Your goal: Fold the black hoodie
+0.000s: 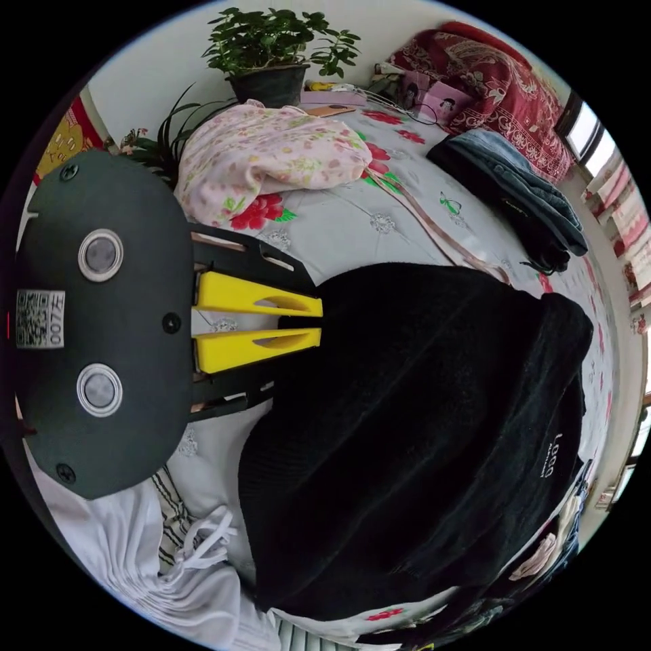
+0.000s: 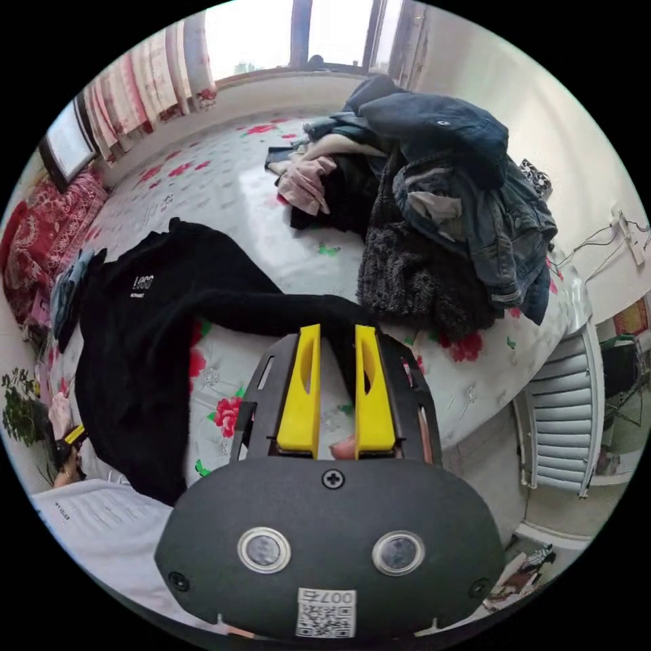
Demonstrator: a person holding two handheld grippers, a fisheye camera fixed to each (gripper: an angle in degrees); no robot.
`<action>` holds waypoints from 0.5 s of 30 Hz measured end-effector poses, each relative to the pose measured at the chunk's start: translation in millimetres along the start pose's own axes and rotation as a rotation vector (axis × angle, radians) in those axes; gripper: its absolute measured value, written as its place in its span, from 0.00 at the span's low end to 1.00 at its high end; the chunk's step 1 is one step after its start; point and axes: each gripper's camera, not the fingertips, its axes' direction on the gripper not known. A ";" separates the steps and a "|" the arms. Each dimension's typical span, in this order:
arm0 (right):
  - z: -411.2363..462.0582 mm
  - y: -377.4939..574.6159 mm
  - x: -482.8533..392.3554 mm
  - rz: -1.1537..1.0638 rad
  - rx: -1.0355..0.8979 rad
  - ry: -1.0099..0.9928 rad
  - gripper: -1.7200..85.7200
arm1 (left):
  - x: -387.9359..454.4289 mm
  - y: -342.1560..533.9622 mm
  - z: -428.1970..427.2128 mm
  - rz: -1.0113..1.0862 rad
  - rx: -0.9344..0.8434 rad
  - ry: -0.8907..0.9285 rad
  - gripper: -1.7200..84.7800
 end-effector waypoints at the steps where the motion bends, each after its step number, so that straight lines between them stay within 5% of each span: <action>1: -1.3 13.8 -15.7 -0.053 0.018 -0.143 0.11 | -0.1 0.1 0.7 -0.009 0.003 0.005 0.03; 6: 67.7 87.7 -104.4 -0.204 -0.282 -0.588 0.13 | -4.6 -8.2 5.4 -0.038 -0.023 0.044 0.02; 10: 109.3 136.9 -177.5 -0.367 -0.530 -0.566 0.14 | -0.3 -14.2 5.2 -0.004 -0.058 0.036 0.02; 15: 94.8 170.5 -239.9 -0.791 -0.458 -0.244 0.10 | 6.5 4.8 -7.1 0.015 -0.062 0.075 0.02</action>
